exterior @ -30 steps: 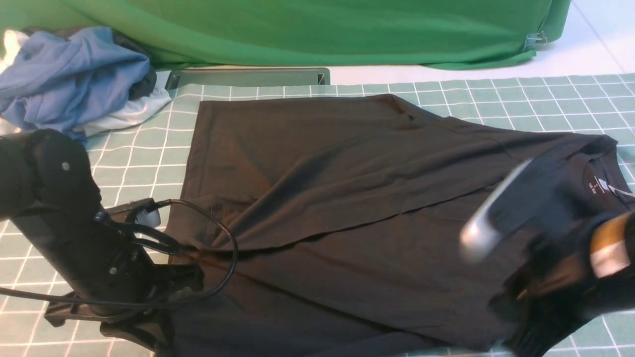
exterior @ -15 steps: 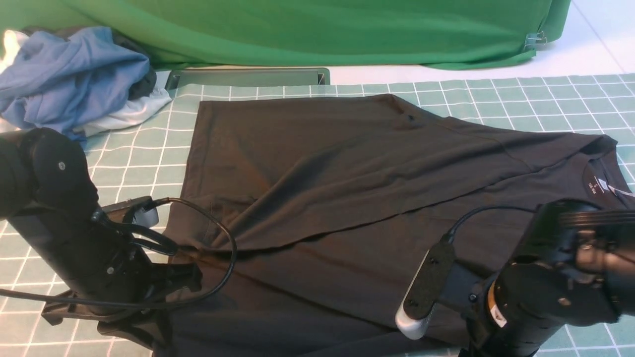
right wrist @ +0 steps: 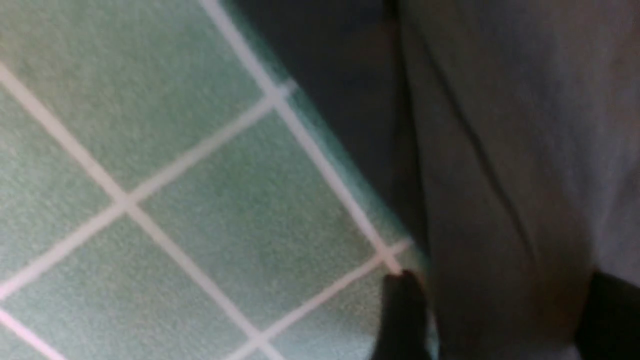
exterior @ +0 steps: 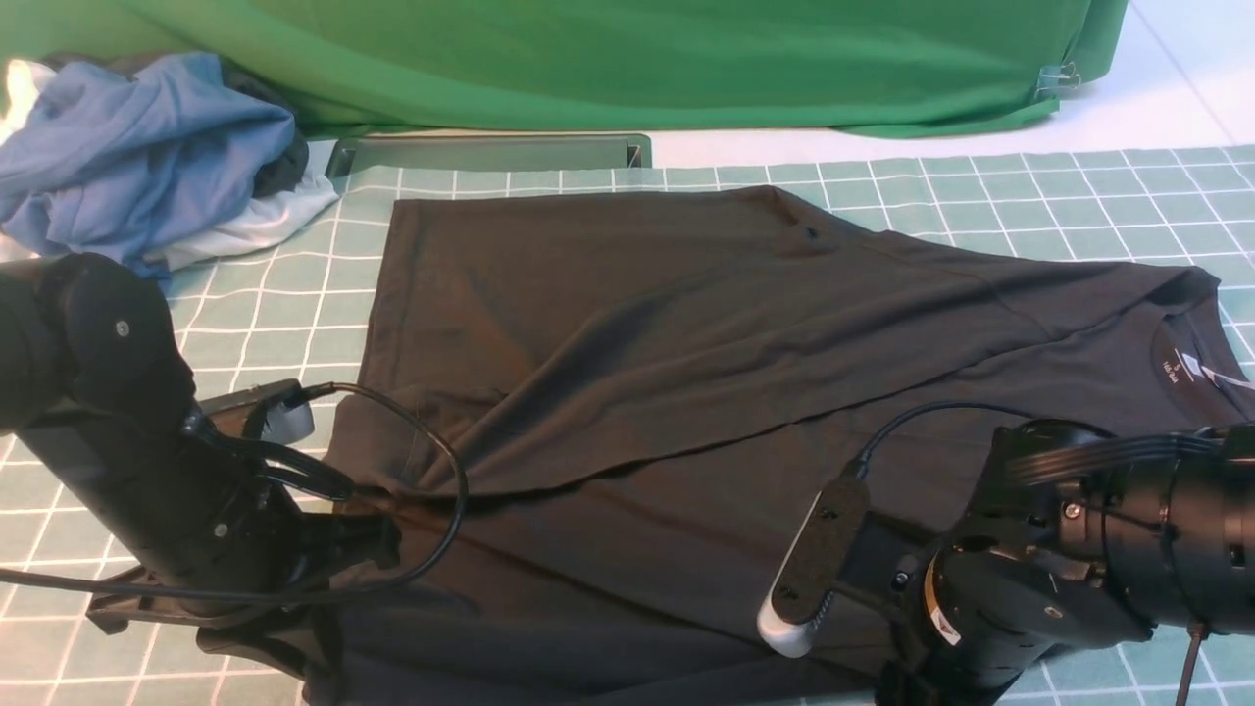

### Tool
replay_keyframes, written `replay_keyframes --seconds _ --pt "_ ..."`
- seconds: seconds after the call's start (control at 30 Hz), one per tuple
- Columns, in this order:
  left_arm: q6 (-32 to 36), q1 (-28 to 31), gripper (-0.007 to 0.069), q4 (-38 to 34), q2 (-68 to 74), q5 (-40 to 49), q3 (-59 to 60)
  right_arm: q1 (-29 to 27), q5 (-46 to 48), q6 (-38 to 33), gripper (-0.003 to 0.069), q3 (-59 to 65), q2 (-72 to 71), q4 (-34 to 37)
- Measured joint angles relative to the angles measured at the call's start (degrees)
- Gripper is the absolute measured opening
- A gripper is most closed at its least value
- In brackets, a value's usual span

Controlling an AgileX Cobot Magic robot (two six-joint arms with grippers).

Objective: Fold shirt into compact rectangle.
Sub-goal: 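Grasp the near edge of the shirt at its hem and shoulder corners, then fold the black garment in half by bringing its near edge over to the far edge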

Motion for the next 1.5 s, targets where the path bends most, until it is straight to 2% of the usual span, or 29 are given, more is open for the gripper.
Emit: replay_keyframes --seconds 0.07,0.1,0.13,0.2,0.27,0.33,0.57,0.73,0.87,0.97,1.1,1.23,1.37,1.5 --pt "0.00 0.00 0.0017 -0.26 0.00 -0.01 0.00 0.00 -0.20 0.00 0.0308 0.00 0.12 -0.07" --pt "0.00 0.00 0.0017 -0.26 0.00 -0.01 -0.07 0.00 -0.20 0.00 0.0298 0.00 0.12 -0.07" --pt "0.00 0.00 0.0017 -0.20 0.00 0.59 -0.64 0.00 0.27 0.00 0.0208 0.00 0.31 -0.47" --pt "-0.07 0.01 0.0017 0.26 0.00 1.24 -1.66 0.00 1.37 0.00 0.0132 -0.32 0.50 -0.88" --pt "-0.12 0.06 0.0017 0.56 0.00 2.53 -2.96 0.00 3.66 0.20 0.0071 -1.12 0.55 -0.82" --pt "-0.12 0.06 0.0017 0.55 -0.13 3.60 -3.81 0.00 6.01 0.32 0.0048 -1.81 0.55 -0.45" --pt "-0.12 0.06 0.0017 0.89 -2.03 5.94 -3.83 1.24 9.18 0.37 0.0048 -2.20 0.55 5.63" --pt "-0.46 0.11 0.0017 0.88 -2.84 10.52 -3.54 6.28 14.48 1.46 0.0049 -1.77 -0.03 11.35" --pt "-0.53 0.11 0.0017 0.42 -2.84 12.10 -3.20 8.64 17.13 1.95 0.0049 -1.61 -2.83 12.51" --pt "-0.84 0.11 0.0017 1.19 -2.84 11.78 -3.19 8.25 17.63 2.02 0.0049 -1.61 -5.40 11.82" --pt "-3.66 0.11 0.0017 1.55 -2.84 9.49 -4.45 5.25 17.30 1.95 0.0049 -1.61 -6.31 10.61" --pt "-5.06 0.11 0.0017 1.07 -2.84 6.32 -7.94 -3.29 14.68 -0.31 0.0049 -3.29 -6.36 9.59" --pt "-5.19 0.11 0.0017 -0.75 -0.68 -0.82 -10.42 -12.40 9.43 -2.17 0.0049 -7.03 -6.30 9.34" --pt "-5.04 0.11 0.0017 -4.85 4.07 -5.37 -13.82 -17.61 7.16 -4.27 0.0049 -11.40 -5.19 8.95"
